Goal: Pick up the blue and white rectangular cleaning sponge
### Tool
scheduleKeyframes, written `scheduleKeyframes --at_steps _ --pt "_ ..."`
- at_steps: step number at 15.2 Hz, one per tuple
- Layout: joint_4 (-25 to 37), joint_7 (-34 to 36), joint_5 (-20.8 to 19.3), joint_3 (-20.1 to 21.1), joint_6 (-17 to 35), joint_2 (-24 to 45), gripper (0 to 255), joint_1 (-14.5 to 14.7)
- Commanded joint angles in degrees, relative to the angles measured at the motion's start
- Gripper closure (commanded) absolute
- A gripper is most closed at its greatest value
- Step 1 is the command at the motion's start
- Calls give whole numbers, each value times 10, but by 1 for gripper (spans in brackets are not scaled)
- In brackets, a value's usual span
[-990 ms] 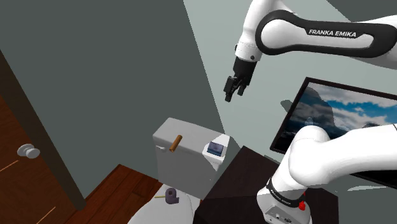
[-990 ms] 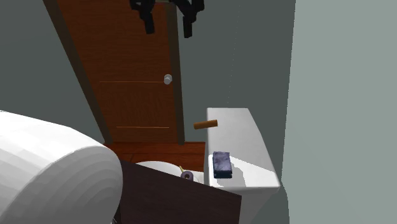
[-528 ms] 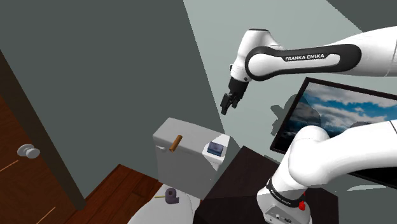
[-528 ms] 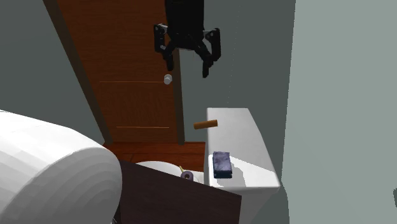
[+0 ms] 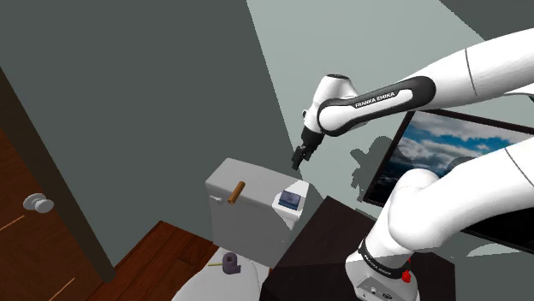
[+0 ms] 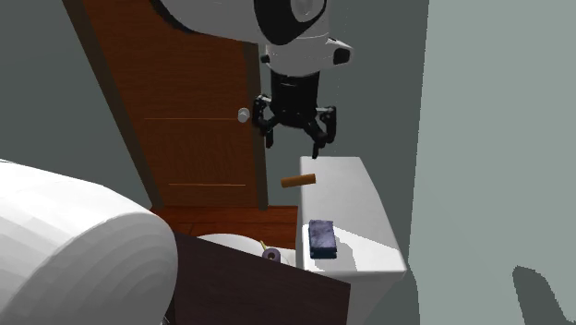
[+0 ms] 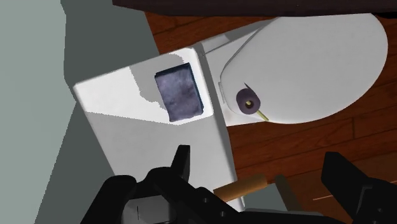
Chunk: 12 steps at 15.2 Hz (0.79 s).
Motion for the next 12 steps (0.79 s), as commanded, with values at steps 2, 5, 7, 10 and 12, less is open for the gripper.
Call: scheduleKeyframes --at_steps 2,5,7,10,12 --pt "-6 -46 13 -39 84 72 0 17" --pt "-2 -109 54 -86 164 152 0 52" --pt "7 -172 113 -125 213 211 0 92" --pt "37 -339 302 -181 263 313 0 173" --pt "73 -487 477 -172 267 391 0 187"
